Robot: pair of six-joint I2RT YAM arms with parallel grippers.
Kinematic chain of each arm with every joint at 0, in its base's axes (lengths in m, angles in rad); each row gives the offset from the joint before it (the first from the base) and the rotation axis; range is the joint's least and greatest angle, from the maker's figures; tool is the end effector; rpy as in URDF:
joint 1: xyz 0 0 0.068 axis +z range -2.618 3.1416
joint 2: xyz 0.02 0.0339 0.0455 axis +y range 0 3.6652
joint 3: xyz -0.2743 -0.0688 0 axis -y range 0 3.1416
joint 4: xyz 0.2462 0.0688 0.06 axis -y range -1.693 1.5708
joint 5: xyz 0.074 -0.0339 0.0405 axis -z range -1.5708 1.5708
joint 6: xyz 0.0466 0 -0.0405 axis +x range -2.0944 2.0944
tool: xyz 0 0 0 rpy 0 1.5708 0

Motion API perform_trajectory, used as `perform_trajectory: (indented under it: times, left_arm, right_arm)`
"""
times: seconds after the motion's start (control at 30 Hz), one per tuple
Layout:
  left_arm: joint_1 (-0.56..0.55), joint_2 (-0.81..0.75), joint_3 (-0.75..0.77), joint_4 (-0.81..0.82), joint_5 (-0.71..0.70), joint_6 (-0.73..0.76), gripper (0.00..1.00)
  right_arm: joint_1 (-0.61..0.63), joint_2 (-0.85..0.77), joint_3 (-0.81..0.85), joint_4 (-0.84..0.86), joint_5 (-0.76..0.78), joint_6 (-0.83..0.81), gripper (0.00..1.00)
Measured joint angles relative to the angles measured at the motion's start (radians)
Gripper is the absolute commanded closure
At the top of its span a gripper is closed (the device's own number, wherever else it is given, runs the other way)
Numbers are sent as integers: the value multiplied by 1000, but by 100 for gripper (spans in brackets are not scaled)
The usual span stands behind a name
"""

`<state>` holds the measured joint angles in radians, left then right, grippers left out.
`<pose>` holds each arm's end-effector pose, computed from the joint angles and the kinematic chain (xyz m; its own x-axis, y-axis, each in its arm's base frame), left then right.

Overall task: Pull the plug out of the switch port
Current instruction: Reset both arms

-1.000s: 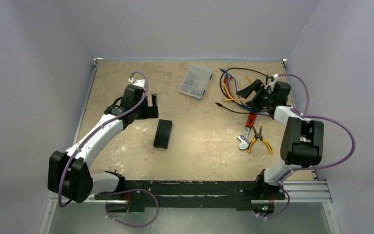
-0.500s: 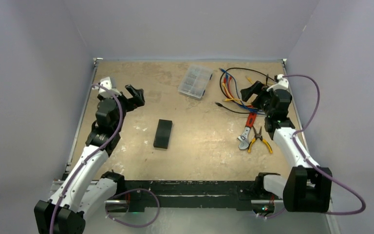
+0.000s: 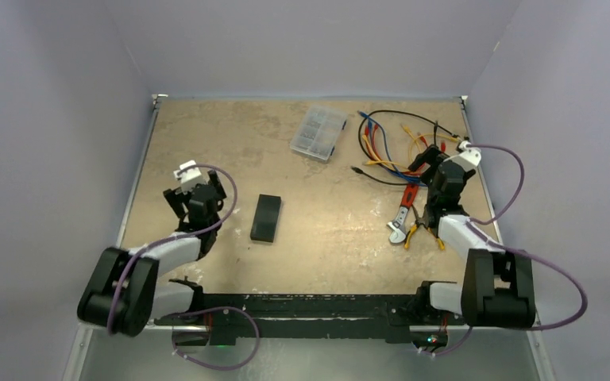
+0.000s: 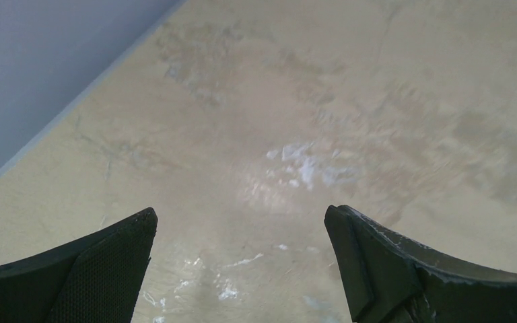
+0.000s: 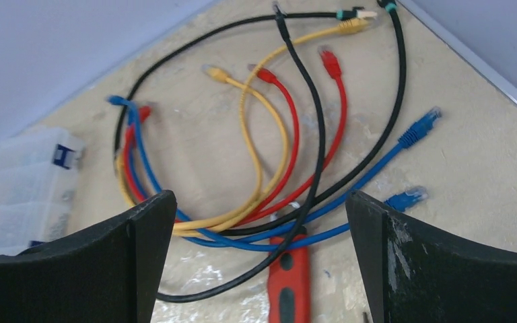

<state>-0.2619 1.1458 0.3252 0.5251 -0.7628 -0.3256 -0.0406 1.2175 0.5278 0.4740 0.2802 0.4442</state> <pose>0.2224 -0.0263 0.1928 -0.1222 -0.2067 -0.9708 -0.5176 0.8478 -0.1154 0.2685 -0.0238 0.2351 -0.0603 0.4158 -0.9075 0.3708 0.8534 0.3663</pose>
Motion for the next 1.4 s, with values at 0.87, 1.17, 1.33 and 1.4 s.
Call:
perform_trajectory:
  times: [0.87, 1.17, 1.33, 1.4]
  left_arm:
    - [137, 508, -55, 668, 405, 320, 1]
    - [141, 510, -71, 706, 462, 322, 1]
    - [144, 510, -71, 707, 468, 322, 1]
    - [144, 510, -71, 706, 470, 322, 1]
  right_arm:
    - [-4, 298, -275, 911, -121, -315, 1]
    - [21, 346, -275, 953, -151, -361, 1]
    - [22, 346, -275, 958, -168, -374, 1]
    - [22, 346, -275, 958, -169, -377, 1]
